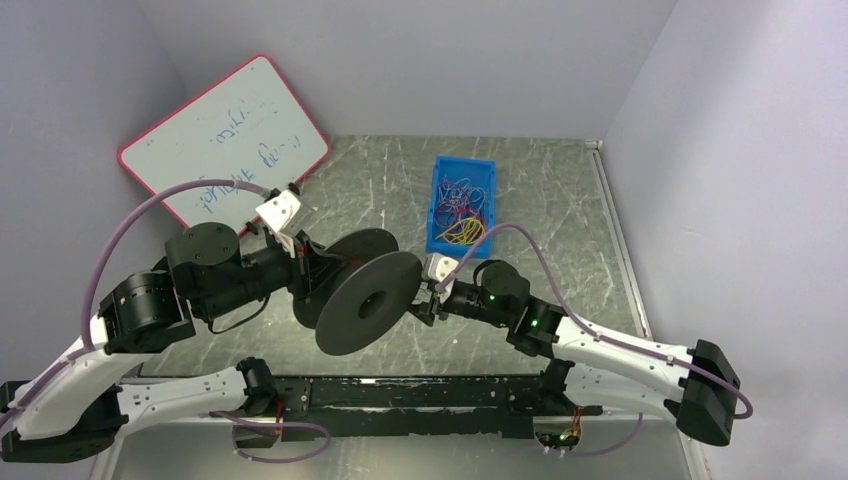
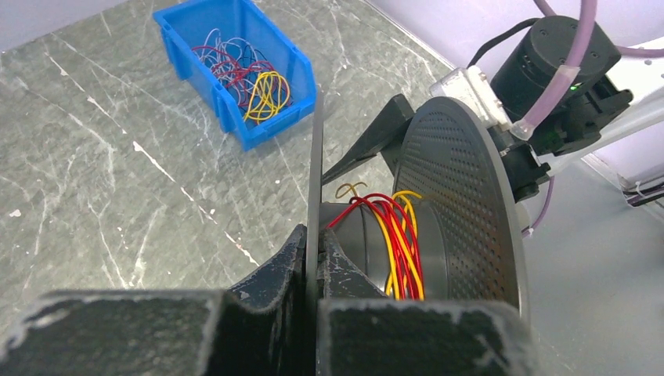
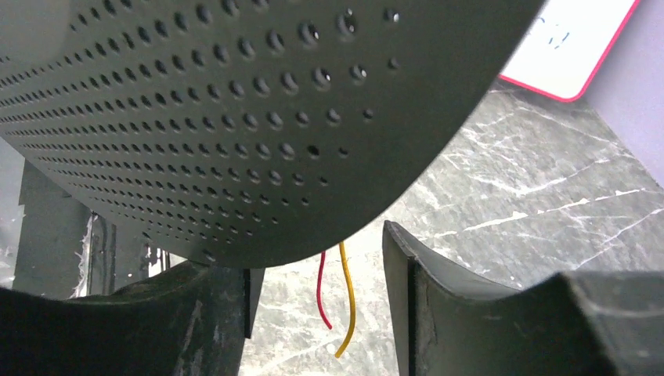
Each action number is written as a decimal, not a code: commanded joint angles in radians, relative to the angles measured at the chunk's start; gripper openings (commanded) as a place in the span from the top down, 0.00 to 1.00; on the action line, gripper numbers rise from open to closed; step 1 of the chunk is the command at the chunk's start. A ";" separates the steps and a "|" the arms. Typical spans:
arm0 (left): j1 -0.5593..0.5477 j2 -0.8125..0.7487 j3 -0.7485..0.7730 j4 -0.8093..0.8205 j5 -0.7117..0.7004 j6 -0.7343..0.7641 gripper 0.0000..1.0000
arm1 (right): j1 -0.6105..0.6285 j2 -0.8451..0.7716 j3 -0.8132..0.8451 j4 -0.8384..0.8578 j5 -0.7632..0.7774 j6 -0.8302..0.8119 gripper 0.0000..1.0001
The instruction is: Wrap the cables
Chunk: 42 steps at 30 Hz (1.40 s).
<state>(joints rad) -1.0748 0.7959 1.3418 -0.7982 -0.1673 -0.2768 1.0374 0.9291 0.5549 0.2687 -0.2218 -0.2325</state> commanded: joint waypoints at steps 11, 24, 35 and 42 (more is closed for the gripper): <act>0.002 -0.019 0.020 0.115 -0.070 -0.045 0.93 | -0.012 0.042 -0.057 0.131 -0.063 0.074 0.92; 0.003 -0.052 -0.144 0.353 -0.293 -0.166 0.93 | -0.011 0.066 -0.162 0.412 -0.133 0.308 1.00; 0.003 -0.009 -0.276 0.558 -0.468 -0.271 0.93 | -0.004 0.102 -0.195 0.651 -0.055 0.493 1.00; 0.003 0.037 -0.373 0.735 -0.561 -0.321 0.93 | 0.023 0.176 -0.203 0.868 0.053 0.638 1.00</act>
<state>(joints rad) -1.0721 0.7864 0.9970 -0.2817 -0.6704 -0.5179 1.0286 1.0756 0.3378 0.8948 -0.1951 0.2943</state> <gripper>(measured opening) 0.076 0.013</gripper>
